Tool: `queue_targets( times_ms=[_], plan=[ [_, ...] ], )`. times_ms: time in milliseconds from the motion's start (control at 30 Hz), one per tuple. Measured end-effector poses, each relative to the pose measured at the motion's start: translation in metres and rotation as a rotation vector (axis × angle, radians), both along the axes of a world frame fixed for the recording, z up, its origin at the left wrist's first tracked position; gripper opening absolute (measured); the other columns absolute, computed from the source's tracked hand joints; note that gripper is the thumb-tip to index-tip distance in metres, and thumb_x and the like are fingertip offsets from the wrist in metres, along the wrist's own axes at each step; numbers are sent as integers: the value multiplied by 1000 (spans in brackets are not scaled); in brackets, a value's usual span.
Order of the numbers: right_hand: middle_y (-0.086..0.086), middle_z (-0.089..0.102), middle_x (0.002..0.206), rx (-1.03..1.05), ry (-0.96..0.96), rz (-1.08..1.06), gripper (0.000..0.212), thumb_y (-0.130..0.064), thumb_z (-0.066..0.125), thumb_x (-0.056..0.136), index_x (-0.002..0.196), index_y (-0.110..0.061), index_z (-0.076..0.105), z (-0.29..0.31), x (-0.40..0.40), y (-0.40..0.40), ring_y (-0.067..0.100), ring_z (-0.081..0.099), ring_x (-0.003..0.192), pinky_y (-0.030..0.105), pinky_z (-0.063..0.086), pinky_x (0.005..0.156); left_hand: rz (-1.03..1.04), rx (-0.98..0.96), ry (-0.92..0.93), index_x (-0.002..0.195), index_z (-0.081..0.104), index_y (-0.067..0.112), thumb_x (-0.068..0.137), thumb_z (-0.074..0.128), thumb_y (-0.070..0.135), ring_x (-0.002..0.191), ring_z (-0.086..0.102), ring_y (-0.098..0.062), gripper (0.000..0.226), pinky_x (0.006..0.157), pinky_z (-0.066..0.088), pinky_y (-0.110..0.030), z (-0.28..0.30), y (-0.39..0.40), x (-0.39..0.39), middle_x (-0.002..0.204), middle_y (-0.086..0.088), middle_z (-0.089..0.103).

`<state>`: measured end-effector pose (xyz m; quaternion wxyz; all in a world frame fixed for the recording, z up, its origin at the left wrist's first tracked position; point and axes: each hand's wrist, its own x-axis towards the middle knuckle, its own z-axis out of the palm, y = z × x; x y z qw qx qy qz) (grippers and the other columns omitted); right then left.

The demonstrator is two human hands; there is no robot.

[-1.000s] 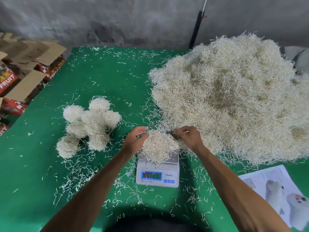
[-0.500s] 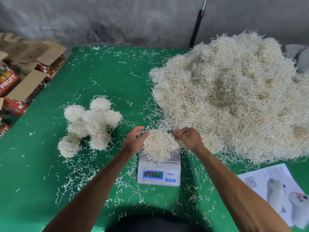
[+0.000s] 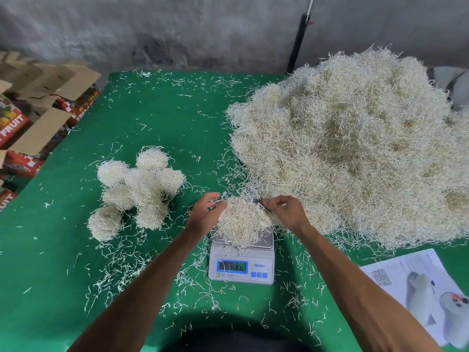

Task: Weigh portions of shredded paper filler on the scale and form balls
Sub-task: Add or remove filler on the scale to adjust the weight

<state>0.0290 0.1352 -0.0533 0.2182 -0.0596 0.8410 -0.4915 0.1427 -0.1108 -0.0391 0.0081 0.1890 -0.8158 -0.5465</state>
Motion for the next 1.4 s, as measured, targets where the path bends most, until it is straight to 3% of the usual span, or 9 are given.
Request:
queue_targets(
  times_ms=[133,433,600,733,900,1033,1167,1267,1400],
  plan=[
    [0,74,123,-4,0,11,31,-46,72,92,98,-16,75,-2,2,1,19,69,110,44,52,104,10,10,12,134,55,21,95,65,42,123,55,-16,46,103,47,-43,2,3,0,136,-2,58],
    [-12,73,111,12,-24,10,38,-57,73,87,94,-20,74,-4,2,3,-1,63,95,27,44,86,1,-43,-2,136,53,26,90,66,54,126,51,-14,55,108,43,-54,0,6,3,139,-1,56],
    [-8,76,99,155,-54,206,35,-58,77,84,94,-24,73,-1,4,13,14,73,88,32,53,84,-188,-565,-180,156,11,35,54,56,98,143,31,-24,128,113,31,-60,-1,31,-4,160,3,27],
    [-4,72,107,95,-130,296,19,-30,82,87,97,-17,74,2,3,10,17,73,91,25,58,79,-374,-737,-171,150,-16,54,56,72,83,149,15,-30,132,109,32,-66,-13,63,-18,165,5,0],
    [12,71,88,-109,-114,202,16,-21,77,93,102,-7,74,16,1,1,21,64,75,33,60,75,-494,-867,-210,152,18,47,70,78,61,151,-10,-37,102,113,10,-74,-10,73,-40,164,6,-15],
    [0,64,78,-251,-99,117,17,-22,71,97,98,-5,74,32,-8,3,15,58,70,28,56,70,-412,-830,-134,148,39,34,83,74,25,153,7,-25,74,117,17,-69,-4,60,-49,165,1,14],
    [4,65,84,-445,-190,-44,20,-16,66,98,99,4,71,43,-25,10,17,60,66,24,54,61,-296,-729,-51,149,43,26,87,72,36,140,34,-16,69,117,31,-48,3,43,-49,154,2,40],
    [13,64,91,-613,-358,-233,27,-5,70,93,114,12,66,49,-36,7,16,59,61,25,54,51,-274,-751,0,147,45,25,86,73,40,136,40,-15,69,118,32,-43,5,31,-51,149,2,47],
    [10,62,67,-683,-480,-275,40,-5,70,93,128,8,57,42,-37,3,19,61,51,26,57,46,-176,-654,-63,148,44,26,84,74,45,138,44,-16,73,116,34,-44,7,13,-50,152,1,46]
  ],
)
